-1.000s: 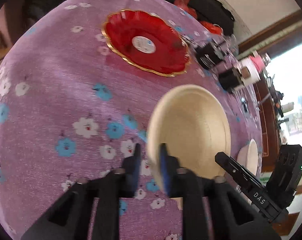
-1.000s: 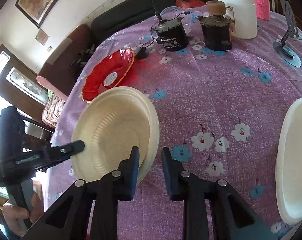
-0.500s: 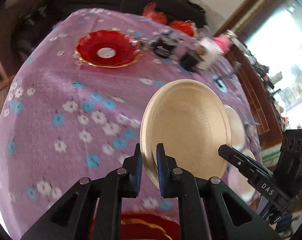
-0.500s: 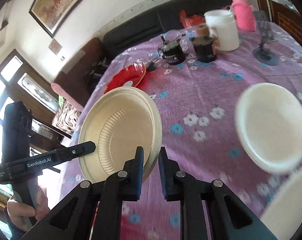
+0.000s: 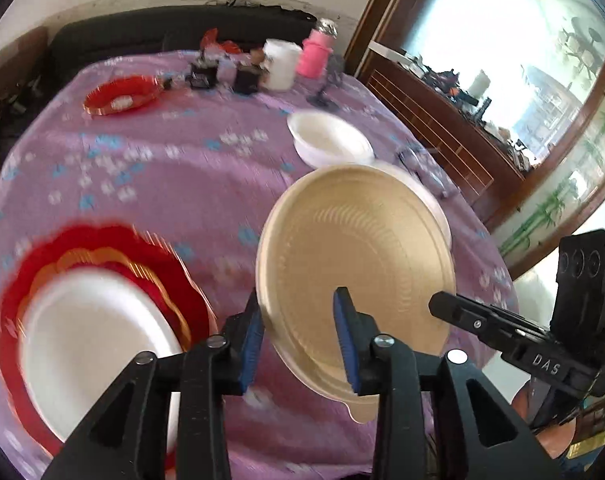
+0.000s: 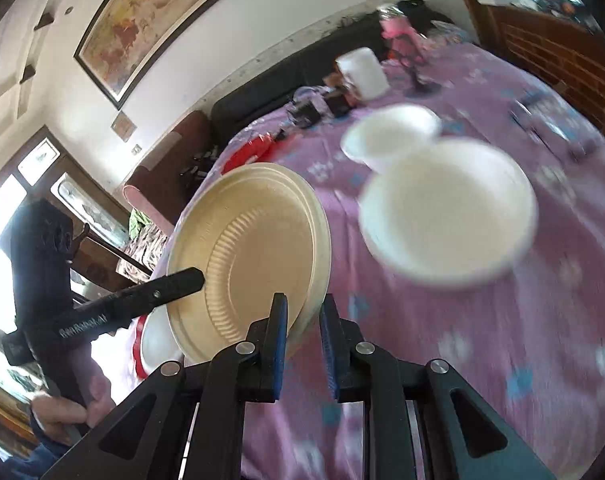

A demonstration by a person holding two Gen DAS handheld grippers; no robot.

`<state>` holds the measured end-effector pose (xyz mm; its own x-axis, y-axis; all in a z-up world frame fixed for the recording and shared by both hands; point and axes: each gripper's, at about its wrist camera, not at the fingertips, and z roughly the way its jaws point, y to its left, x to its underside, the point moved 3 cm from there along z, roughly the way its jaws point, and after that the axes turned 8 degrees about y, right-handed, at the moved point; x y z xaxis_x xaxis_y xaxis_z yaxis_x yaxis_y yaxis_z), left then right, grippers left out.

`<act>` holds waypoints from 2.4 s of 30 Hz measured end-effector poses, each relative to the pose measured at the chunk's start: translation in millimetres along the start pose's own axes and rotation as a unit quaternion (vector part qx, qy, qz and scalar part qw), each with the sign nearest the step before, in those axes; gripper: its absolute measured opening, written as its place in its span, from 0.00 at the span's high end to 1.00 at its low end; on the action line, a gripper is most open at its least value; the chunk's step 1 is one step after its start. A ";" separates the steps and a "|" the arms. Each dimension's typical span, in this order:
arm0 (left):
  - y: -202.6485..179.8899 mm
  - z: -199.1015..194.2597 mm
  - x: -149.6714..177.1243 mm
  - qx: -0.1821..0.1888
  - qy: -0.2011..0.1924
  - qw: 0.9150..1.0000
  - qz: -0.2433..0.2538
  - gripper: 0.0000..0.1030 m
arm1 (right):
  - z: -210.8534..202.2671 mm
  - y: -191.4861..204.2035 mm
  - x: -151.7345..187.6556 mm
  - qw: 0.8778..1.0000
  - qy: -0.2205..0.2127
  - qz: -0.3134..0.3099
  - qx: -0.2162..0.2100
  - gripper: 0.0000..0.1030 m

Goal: Organize plates and bowls
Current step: 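Lift the beige bowl off the cloth with both tools, then carry the beige bowl over the red plates and lower it into the white bowl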

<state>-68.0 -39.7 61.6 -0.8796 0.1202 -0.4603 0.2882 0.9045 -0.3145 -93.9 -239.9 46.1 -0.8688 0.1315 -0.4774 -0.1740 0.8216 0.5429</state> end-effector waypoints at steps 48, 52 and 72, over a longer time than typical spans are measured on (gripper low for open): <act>-13.7 34.7 63.0 -0.047 -0.054 0.997 0.029 0.73 | 0.0 -11.4 57.7 0.996 -0.044 0.004 0.074 0.82; -18.9 32.4 63.8 -0.052 -0.056 0.996 0.035 0.73 | -3.4 -12.6 57.1 0.996 -0.049 0.006 0.070 0.82; -20.9 5.3 62.6 -0.059 -0.081 0.994 0.038 0.73 | -14.4 1.3 50.8 0.997 -0.065 -0.007 0.049 0.82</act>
<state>-127.1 -53.3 35.0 -0.7814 0.1309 -0.6101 0.2962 0.9384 -0.1781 -145.0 -240.1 32.5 -0.7983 0.1852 -0.5731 -0.1335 0.8735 0.4682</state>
